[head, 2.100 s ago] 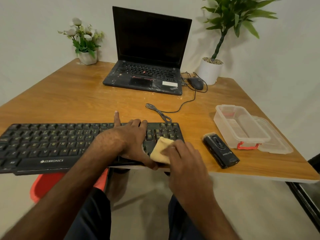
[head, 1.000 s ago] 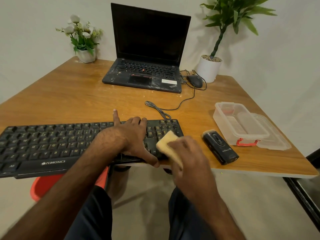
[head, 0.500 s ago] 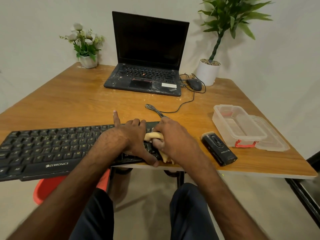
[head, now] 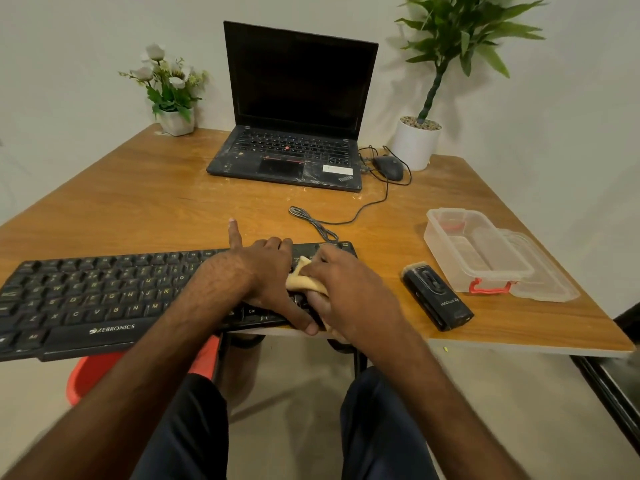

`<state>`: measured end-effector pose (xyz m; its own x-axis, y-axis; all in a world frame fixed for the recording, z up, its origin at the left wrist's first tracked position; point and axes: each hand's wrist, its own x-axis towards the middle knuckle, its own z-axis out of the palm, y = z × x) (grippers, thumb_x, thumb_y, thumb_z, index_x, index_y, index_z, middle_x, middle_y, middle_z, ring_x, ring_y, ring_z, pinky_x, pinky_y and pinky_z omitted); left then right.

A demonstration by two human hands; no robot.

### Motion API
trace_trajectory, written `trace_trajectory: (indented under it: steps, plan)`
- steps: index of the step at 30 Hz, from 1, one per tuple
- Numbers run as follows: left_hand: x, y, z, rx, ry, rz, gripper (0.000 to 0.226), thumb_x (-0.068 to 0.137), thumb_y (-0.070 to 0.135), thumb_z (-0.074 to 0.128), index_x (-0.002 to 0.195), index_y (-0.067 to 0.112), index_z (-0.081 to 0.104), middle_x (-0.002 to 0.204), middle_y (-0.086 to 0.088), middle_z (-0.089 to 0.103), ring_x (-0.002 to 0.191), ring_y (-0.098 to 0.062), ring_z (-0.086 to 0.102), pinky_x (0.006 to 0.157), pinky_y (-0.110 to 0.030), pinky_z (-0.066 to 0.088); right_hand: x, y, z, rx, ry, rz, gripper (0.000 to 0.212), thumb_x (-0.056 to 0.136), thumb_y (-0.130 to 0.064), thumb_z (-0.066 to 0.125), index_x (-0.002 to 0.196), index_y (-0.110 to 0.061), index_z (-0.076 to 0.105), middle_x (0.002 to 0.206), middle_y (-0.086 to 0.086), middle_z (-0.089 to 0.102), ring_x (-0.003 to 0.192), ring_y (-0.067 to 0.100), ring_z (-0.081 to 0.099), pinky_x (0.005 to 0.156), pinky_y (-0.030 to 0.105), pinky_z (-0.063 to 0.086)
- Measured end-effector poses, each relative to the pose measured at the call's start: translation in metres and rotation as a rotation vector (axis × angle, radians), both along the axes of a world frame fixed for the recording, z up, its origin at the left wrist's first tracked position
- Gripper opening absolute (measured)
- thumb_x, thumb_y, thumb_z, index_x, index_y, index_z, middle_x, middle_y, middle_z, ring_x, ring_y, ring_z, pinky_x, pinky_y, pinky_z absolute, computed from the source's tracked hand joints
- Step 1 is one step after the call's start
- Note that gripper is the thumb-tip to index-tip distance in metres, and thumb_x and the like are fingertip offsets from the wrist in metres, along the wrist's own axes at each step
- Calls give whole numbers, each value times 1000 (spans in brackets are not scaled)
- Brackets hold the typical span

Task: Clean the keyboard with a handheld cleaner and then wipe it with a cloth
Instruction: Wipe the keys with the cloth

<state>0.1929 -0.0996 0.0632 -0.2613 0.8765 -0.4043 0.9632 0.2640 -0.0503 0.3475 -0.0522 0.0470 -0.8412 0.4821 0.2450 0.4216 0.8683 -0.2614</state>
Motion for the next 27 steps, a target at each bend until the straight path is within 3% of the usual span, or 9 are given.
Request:
trace_trajectory:
  steps: [3,11,14,20,25,27]
  plan:
    - [-2,-2,1,6,-7,19,143,54,92,61,159,13,6,167,-4,15,154,-23,14,105,-73,-23,-20,10,10,28,-69,14,29,94,-26,59,121,-18,63,110,-1,45,101,16,48,73,29,36]
    - [2,-1,2,-28,-15,24,148,56,90,63,159,11,-7,168,-4,7,155,-24,9,106,-72,-23,29,8,12,-114,-116,120,37,92,-24,65,129,-28,63,119,-8,50,106,11,49,90,33,44]
    - [2,-2,0,-16,-2,13,147,56,92,61,159,12,-7,168,-4,5,155,-24,8,107,-73,-23,11,22,13,12,-91,-3,36,94,-26,62,129,-23,62,118,-4,48,102,14,51,83,32,45]
    - [1,-4,1,-10,-18,2,144,56,92,61,159,12,2,167,-2,11,154,-23,10,108,-74,-20,-35,57,10,6,-24,-133,27,94,-28,62,119,-20,66,100,-5,44,89,11,44,72,29,34]
    - [1,-6,-1,1,-47,16,140,58,90,63,157,9,6,166,-5,14,154,-21,10,111,-70,-20,-37,51,2,-81,41,-39,25,91,-24,67,115,-15,70,102,-2,51,91,14,49,74,30,40]
    - [3,-6,-1,-16,-37,13,145,59,90,61,158,7,-4,168,-6,7,155,-21,4,109,-68,-26,-33,52,3,-100,31,-58,24,92,-23,66,114,-15,70,103,-1,53,90,14,51,75,31,42]
